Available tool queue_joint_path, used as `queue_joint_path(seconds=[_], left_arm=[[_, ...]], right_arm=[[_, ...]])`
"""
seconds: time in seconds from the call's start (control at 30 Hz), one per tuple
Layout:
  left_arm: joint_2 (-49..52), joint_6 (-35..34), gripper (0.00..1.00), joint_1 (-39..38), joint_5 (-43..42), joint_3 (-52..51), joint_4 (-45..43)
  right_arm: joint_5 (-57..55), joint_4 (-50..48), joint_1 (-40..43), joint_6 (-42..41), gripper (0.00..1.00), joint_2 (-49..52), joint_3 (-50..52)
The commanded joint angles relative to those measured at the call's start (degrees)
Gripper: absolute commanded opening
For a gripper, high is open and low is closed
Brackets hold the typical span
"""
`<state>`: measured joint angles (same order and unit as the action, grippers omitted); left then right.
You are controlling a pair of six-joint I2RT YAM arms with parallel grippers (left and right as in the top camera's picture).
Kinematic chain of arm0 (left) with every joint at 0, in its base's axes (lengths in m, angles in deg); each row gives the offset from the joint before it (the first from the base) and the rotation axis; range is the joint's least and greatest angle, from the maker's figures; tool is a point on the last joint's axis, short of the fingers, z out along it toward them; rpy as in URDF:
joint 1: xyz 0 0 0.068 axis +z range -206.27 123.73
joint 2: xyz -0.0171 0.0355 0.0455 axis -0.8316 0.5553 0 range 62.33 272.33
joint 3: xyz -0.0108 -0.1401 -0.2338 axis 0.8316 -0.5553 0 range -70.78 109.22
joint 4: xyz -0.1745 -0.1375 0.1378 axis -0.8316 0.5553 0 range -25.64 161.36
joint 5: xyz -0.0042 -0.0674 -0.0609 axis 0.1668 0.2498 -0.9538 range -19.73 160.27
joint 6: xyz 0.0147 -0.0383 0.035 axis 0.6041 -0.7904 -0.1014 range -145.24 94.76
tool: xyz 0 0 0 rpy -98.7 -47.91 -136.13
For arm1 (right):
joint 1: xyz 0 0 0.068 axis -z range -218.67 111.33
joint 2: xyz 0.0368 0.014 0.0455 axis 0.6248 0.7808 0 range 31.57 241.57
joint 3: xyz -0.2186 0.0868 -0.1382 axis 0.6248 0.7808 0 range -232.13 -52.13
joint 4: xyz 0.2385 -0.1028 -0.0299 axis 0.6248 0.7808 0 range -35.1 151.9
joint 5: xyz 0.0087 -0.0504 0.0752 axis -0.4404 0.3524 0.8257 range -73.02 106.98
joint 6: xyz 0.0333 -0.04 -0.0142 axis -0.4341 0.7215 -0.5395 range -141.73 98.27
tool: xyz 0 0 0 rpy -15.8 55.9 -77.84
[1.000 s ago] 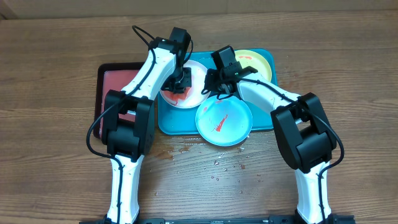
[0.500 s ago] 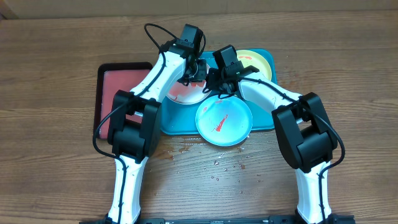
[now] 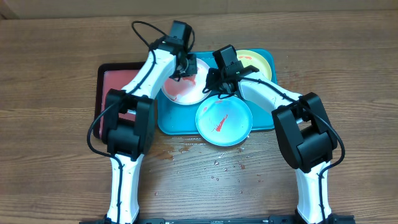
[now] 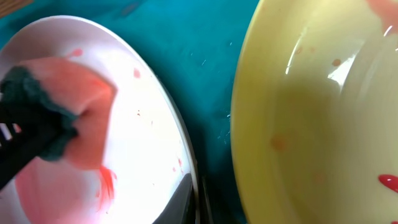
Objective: Clean dirty plates on tray and stack at the side
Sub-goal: 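Keep scrubbing the white plate with the left gripper's sponge in circles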
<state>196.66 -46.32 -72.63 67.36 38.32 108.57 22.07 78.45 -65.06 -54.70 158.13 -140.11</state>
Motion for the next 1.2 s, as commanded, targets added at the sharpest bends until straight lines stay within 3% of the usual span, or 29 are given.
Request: queue_joint_path(seconds=[0.0, 0.27, 0.43, 0.73, 1.17], left_arm=[[1.33, -0.28, 0.04, 1.22, 1.88, -0.57, 2.54], [1.33, 3.15, 0.04, 1.01, 1.16, -0.57, 12.83], [1.33, 4.81, 0.04, -0.11, -4.79, -0.57, 16.06], [1.33, 4.74, 0.04, -4.39, -9.40, -0.57, 11.85], [1.33, -0.85, 0.04, -2.08, -1.33, -0.57, 4.92]], right_arm=[[0.81, 0.50, -0.66, 0.44, 0.04, 0.59, -0.87], [0.79, 0.57, -0.66, 0.42, 0.04, 0.59, -0.87], [0.79, 0.37, -0.66, 0.42, 0.04, 0.59, -0.87], [0.79, 0.17, -0.66, 0.39, 0.04, 0.59, -0.87], [1.01, 0.39, -0.66, 0.42, 0.04, 0.59, -0.87]])
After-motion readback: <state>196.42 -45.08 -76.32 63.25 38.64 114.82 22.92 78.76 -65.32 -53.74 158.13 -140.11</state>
